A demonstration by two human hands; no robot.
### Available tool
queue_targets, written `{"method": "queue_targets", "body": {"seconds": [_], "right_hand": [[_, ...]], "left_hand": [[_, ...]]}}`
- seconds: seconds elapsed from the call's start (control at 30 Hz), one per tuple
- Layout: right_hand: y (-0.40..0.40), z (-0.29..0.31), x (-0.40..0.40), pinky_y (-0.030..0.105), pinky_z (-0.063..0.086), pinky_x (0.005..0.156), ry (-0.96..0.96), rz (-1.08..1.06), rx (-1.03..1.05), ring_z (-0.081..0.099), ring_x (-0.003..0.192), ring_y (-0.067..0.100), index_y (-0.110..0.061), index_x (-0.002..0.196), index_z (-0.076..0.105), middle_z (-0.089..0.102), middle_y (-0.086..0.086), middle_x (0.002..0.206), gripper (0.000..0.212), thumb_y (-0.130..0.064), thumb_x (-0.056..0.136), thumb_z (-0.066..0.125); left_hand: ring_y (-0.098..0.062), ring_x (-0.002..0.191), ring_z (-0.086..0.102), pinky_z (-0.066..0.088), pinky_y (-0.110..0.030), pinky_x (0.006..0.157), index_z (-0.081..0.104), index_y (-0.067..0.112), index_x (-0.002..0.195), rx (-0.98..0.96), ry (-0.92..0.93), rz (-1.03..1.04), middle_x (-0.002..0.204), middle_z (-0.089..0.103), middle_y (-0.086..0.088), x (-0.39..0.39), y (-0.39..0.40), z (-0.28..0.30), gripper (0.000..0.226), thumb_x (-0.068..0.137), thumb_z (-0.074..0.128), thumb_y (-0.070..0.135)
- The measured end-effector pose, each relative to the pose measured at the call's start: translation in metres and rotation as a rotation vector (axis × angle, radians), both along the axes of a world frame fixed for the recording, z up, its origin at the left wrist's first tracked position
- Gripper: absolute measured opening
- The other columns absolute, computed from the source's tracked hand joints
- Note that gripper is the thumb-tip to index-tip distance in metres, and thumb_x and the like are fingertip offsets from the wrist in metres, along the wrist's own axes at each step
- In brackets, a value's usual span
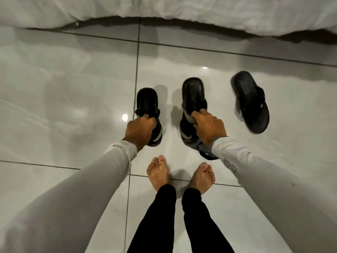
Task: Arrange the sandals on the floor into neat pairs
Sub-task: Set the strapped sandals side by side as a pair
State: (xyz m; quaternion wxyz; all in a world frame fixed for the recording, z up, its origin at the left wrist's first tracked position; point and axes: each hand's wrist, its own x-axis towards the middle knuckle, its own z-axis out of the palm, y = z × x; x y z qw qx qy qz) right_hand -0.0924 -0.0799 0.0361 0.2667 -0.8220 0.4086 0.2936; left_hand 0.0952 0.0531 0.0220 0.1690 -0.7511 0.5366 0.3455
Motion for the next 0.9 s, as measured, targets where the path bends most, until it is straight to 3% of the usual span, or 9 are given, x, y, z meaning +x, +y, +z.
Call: {"method": "queue_targets", "body": {"seconds": [0.23, 0.33, 0.47, 0.53, 0.63, 0.77, 0.9], "right_hand": [[0.037, -0.027, 0.067, 0.040, 0.045, 0.072, 0.013, 0.089, 0.099, 0.064, 0.100, 0.042, -0.015, 0.127, 0.054, 0.055, 0.015, 0.121, 0.035, -0.011, 0.093, 0.057], [0.052, -0.043, 0.084, 0.044, 0.051, 0.084, -0.010, -0.038, 0.184, 0.063, 0.105, 0.041, -0.015, 0.128, 0.054, 0.057, 0.014, 0.126, 0.035, -0.010, 0.094, 0.057], [0.063, -0.041, 0.085, 0.047, 0.050, 0.102, -0.164, -0.286, 0.343, 0.058, 0.119, 0.036, -0.021, 0.141, 0.046, 0.054, 0.012, 0.139, 0.061, 0.006, 0.087, 0.057], [0.060, -0.032, 0.069, 0.046, 0.049, 0.104, -0.172, -0.341, 0.322, 0.056, 0.123, 0.036, -0.021, 0.143, 0.043, 0.054, 0.014, 0.139, 0.065, 0.007, 0.085, 0.058], [0.046, -0.018, 0.025, 0.042, 0.044, 0.107, -0.018, -0.309, 0.291, 0.051, 0.128, 0.035, -0.021, 0.146, 0.039, 0.049, 0.015, 0.141, 0.063, -0.001, 0.089, 0.057], [0.012, -0.013, -0.044, 0.045, 0.047, 0.104, 0.162, -0.290, 0.217, 0.050, 0.128, 0.036, -0.020, 0.147, 0.036, 0.045, 0.015, 0.140, 0.067, -0.006, 0.086, 0.062], [-0.033, -0.023, -0.108, 0.050, 0.051, 0.099, 0.208, -0.276, 0.114, 0.055, 0.122, 0.041, -0.015, 0.143, 0.039, 0.042, 0.018, 0.139, 0.068, -0.002, 0.083, 0.067]], "left_hand": [[-0.039, 0.093, 0.066, 0.049, -0.043, 0.072, 0.057, 0.005, 0.118, 0.036, 0.010, 0.068, 0.115, 0.058, -0.015, 0.039, 0.020, -0.013, 0.027, 0.092, 0.051, 0.009], [-0.040, 0.095, 0.065, 0.050, -0.044, 0.072, 0.056, 0.004, 0.116, 0.021, 0.079, 0.155, 0.115, 0.057, -0.015, 0.047, 0.028, -0.024, 0.025, 0.092, 0.053, 0.009], [-0.040, 0.102, 0.061, 0.051, -0.048, 0.077, 0.047, 0.009, 0.131, -0.076, 0.220, 0.306, 0.131, 0.051, -0.013, 0.047, 0.040, -0.024, 0.045, 0.088, 0.053, 0.002], [-0.041, 0.103, 0.060, 0.051, -0.050, 0.079, 0.040, 0.012, 0.139, -0.107, 0.246, 0.339, 0.137, 0.047, -0.012, 0.040, 0.044, -0.017, 0.054, 0.087, 0.053, 0.001], [-0.043, 0.101, 0.061, 0.054, -0.052, 0.078, 0.038, 0.013, 0.142, -0.120, 0.256, 0.355, 0.140, 0.046, -0.011, 0.019, 0.047, -0.009, 0.054, 0.090, 0.051, 0.007], [-0.044, 0.104, 0.062, 0.054, -0.054, 0.080, 0.045, 0.013, 0.134, -0.086, 0.290, 0.307, 0.135, 0.049, -0.012, -0.026, 0.036, -0.014, 0.046, 0.089, 0.052, 0.013], [-0.040, 0.110, 0.058, 0.051, -0.050, 0.086, 0.053, 0.014, 0.124, 0.018, 0.362, 0.287, 0.129, 0.051, -0.012, -0.099, 0.004, -0.030, 0.035, 0.089, 0.056, 0.020]]}}
